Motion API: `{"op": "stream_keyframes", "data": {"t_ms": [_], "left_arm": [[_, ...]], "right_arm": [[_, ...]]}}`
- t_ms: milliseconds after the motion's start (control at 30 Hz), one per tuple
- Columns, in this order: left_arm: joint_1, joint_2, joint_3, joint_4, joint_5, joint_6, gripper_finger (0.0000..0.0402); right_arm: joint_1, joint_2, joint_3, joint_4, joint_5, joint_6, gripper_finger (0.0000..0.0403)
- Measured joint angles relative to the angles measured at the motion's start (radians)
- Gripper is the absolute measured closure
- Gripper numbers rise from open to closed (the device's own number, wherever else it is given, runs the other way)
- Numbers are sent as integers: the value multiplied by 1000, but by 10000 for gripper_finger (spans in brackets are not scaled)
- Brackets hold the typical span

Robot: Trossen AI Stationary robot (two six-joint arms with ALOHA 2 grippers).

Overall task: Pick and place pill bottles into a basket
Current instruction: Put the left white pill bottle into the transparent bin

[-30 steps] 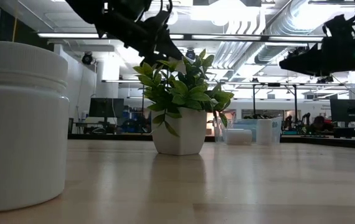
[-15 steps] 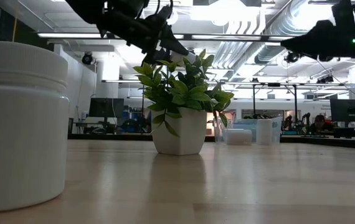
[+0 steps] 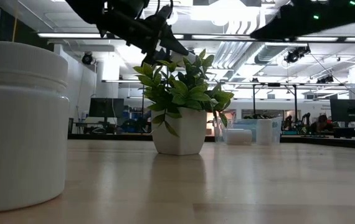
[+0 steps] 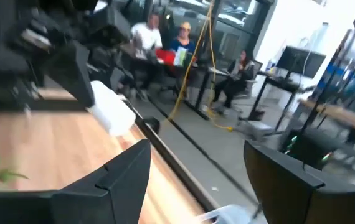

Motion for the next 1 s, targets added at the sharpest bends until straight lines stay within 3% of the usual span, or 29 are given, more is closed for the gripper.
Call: {"op": "stream_keyframes", "data": {"t_ms": [233,400,667,1000], "left_arm": [[0,0,0,-1,-9,-49,190],[0,0,0,0,-52,-117,190],[0,0,0,31,-90,-215,190],[1,0,0,60,-143,-359,190]], "right_arm": [[0,228,193,-39,-4,-169,155],[0,342,326,-134,-74,-293,155],[1,548,544,-354,-105,-406,155],[1,766,753,-481,-125,-533,155]]}}
